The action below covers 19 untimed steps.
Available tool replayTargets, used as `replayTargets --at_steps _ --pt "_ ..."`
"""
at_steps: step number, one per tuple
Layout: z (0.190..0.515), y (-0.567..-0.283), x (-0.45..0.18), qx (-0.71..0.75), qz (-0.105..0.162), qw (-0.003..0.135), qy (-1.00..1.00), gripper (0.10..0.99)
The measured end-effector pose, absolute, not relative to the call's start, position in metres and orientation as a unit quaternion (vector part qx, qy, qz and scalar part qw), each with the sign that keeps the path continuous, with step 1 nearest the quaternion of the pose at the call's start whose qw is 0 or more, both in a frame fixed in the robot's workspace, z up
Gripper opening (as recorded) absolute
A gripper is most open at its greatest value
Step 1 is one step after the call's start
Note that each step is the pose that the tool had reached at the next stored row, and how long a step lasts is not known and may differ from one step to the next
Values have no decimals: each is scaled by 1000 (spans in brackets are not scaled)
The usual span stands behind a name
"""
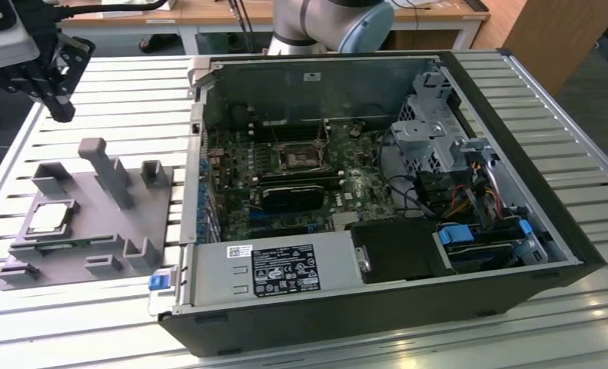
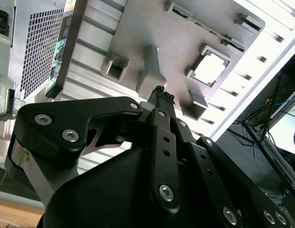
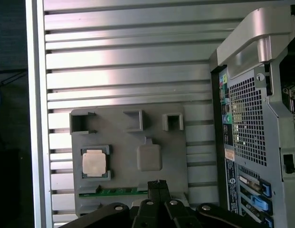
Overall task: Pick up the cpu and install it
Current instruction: 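Reach for the cpu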
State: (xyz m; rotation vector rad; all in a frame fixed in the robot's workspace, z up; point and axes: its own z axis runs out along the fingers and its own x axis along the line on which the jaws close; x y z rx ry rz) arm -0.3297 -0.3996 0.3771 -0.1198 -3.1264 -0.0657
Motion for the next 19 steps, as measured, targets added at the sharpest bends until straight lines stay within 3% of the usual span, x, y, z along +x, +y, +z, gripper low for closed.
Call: replayTargets --at_steps 19 --pt "370 -402 -384 -39 -21 16 -999 106"
